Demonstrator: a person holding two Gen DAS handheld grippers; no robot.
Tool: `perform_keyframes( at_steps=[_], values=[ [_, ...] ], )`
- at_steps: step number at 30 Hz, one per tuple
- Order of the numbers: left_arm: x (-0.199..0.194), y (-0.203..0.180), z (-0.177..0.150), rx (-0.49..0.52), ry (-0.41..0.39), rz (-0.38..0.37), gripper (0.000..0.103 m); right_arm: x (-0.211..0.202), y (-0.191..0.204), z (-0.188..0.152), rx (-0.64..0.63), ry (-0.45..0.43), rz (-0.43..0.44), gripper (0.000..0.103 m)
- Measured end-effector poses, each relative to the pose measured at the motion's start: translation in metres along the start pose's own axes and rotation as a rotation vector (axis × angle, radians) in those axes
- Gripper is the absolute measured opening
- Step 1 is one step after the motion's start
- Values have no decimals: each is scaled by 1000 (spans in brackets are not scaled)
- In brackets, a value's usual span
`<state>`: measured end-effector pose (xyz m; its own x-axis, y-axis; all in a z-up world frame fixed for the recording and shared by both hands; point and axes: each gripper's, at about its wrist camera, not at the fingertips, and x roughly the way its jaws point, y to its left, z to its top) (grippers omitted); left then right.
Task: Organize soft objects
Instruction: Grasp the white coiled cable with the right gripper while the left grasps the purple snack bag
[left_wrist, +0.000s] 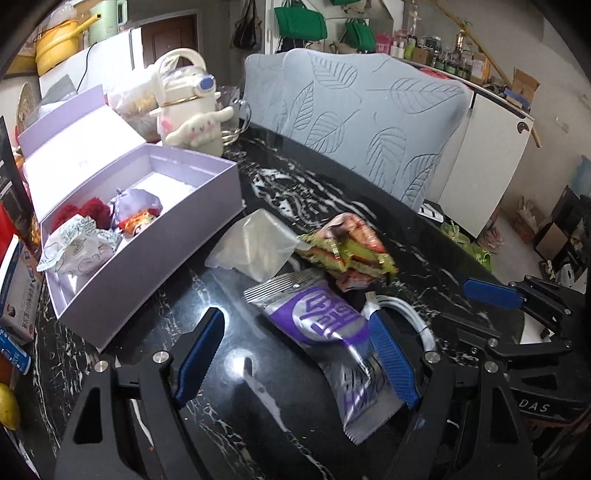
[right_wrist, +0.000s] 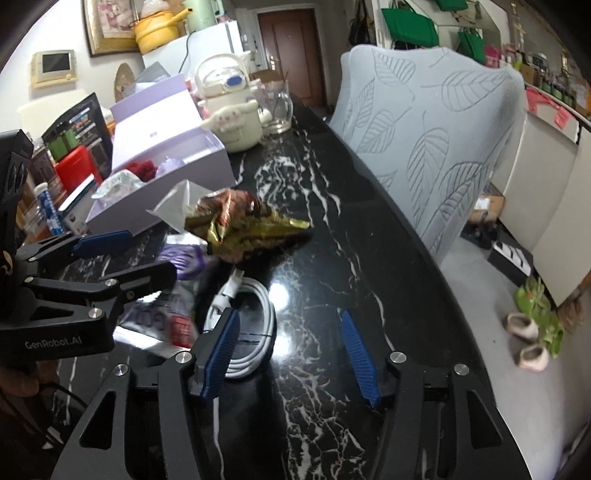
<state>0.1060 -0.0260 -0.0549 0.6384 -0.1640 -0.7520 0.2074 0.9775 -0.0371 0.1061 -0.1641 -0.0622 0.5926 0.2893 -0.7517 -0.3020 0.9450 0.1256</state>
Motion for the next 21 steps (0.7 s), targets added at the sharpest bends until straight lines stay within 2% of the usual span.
perform_keyframes(
  at_steps=[10, 14, 16, 21],
  values=[
    [-6, 32, -6, -52, -3, 21, 81, 14, 14, 3, -3, 17, 64, 70],
    [-7, 46, -9, -69, 7, 75, 81, 21, 23, 2, -23, 35, 69, 71],
    [-7, 52, -11, -81, 15, 87, 81, 24, 26, 3, -30, 42, 59, 72],
    [-13, 68, -15, -139, 11, 61, 81, 32, 34, 0, -81, 43, -4, 72]
  ],
)
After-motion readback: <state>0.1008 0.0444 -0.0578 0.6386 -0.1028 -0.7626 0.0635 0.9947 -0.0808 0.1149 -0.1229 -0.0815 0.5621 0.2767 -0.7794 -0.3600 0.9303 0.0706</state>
